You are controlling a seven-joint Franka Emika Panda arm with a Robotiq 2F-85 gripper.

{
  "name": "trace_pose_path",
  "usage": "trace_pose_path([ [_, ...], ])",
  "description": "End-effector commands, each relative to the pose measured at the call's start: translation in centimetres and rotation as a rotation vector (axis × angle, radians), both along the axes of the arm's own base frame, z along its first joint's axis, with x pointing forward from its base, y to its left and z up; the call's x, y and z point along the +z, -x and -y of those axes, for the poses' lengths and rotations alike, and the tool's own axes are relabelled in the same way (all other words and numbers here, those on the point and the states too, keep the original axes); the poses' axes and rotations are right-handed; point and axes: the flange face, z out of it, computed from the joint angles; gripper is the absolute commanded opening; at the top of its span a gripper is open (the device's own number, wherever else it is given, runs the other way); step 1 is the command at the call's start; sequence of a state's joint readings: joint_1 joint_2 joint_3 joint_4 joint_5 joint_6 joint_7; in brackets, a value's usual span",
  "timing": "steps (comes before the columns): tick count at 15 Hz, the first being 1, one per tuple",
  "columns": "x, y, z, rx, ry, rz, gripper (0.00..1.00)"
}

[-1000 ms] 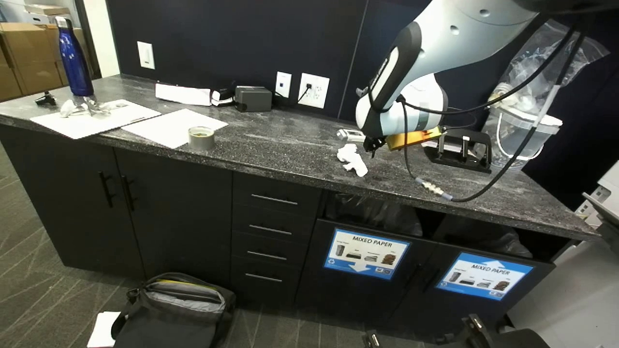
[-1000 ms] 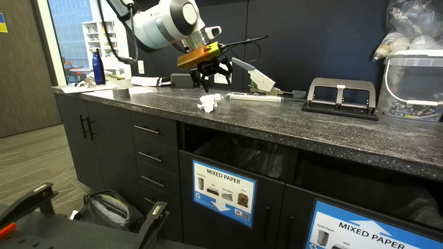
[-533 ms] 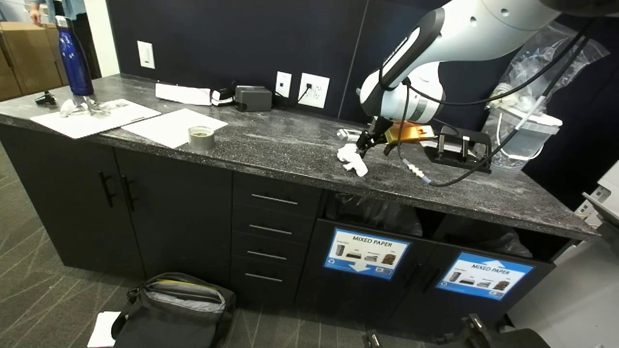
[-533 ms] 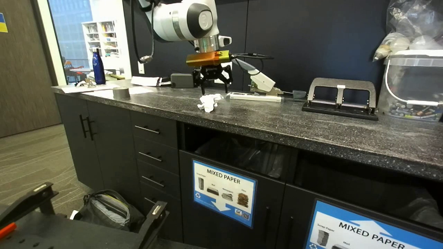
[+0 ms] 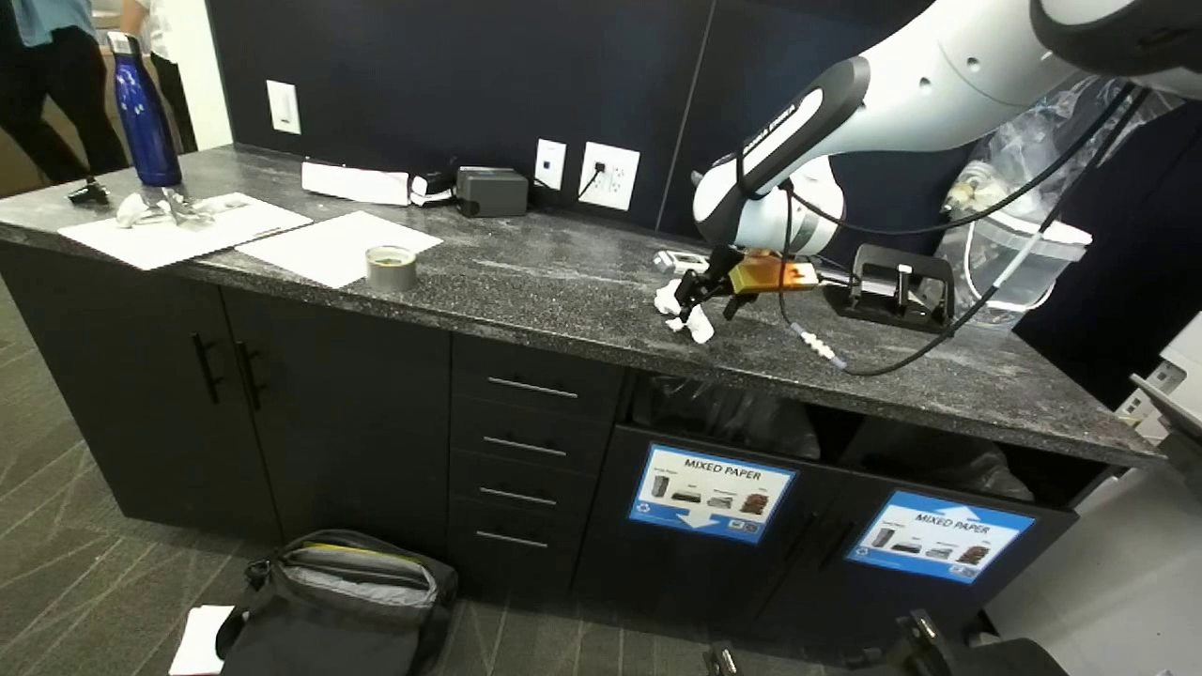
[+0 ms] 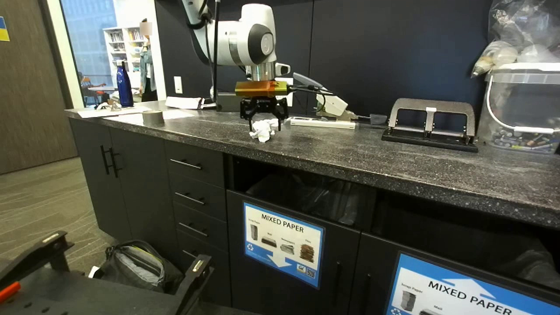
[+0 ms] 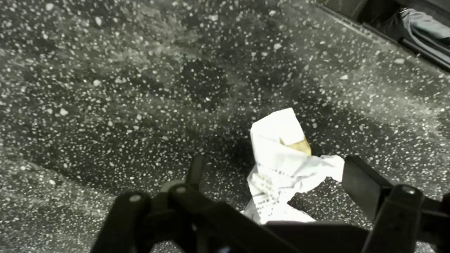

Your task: Remove all the paper trash from the table and put them in the bin on the left

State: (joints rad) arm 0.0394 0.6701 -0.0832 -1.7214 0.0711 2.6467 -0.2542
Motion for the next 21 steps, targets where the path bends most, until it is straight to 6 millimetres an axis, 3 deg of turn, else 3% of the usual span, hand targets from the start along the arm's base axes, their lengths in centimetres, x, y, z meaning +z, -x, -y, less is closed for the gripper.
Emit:
trace_pose_path([
  [1,-1.0,-1.8,0.0,-0.015,0.017,0.047,1.0],
  [4,-1.8,-2.5,-0.1,-0.022,0.04,0.058,1.0],
  [5,-2.1,-2.7,-0.2,-0.023,0.045,0.062,0.75],
  [6,-2.0,-2.9,-0.2,-0.026,0.049,0.063,0.75],
  [15,-1.6,-2.3,-0.3,-0.144,0.091,0.08,0.07],
  [18,-1.8,-1.5,0.1,-0.209,0.146,0.062,0.05],
  [21,-2.6,0.1,-0.4,-0.273,0.195,0.019,0.09],
])
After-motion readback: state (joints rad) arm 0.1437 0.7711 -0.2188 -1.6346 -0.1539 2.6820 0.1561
